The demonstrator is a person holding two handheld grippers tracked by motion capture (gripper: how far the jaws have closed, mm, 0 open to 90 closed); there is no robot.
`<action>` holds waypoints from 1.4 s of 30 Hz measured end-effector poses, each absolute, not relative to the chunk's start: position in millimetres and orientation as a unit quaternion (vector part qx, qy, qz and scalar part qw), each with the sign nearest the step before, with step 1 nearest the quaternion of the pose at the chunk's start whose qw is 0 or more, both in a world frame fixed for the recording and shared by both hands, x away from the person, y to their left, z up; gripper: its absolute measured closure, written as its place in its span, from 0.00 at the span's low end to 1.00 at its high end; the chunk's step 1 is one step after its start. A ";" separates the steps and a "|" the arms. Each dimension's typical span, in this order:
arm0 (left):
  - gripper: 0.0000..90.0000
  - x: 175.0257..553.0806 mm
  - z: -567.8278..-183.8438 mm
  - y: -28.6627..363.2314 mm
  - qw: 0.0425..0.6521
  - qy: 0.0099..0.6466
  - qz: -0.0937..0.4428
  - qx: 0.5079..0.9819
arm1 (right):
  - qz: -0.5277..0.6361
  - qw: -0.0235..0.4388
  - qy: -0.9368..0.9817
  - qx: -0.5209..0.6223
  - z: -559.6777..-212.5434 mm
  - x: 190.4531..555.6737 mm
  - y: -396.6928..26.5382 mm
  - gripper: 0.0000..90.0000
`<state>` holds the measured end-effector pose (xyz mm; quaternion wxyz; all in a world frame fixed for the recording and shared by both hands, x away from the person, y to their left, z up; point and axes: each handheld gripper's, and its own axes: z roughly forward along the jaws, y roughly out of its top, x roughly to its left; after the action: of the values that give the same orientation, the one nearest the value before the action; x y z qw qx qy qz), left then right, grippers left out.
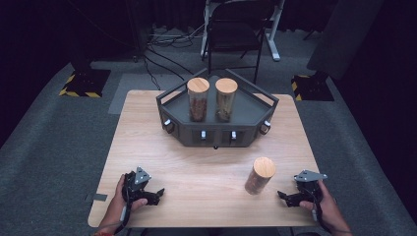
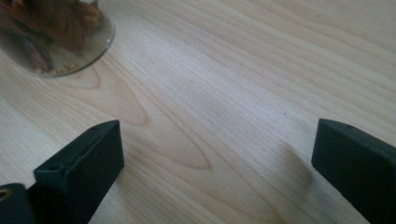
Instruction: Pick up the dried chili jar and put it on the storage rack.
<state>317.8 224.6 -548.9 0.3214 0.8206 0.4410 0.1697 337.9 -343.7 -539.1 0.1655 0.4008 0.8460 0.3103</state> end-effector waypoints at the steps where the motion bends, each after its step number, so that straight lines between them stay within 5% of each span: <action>1: 0.01 317.8 -548.9 224.7 0.321 0.441 0.170 0.821 | 0.315 0.166 0.844 0.400 -537.2 337.4 -343.3 0.02; 19: 0.01 317.7 -549.0 224.6 0.321 0.441 0.170 0.820 | 0.353 0.176 0.851 0.346 -498.8 319.1 -311.1 0.03; 42: 0.01 317.7 -548.9 224.6 0.321 0.441 0.170 0.820 | 0.362 0.163 0.864 0.310 -490.6 316.6 -276.6 0.03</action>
<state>317.7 224.6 -548.9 0.3214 0.8204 0.4413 0.1701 316.6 -276.6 -490.6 0.1629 0.3097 0.8641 0.3617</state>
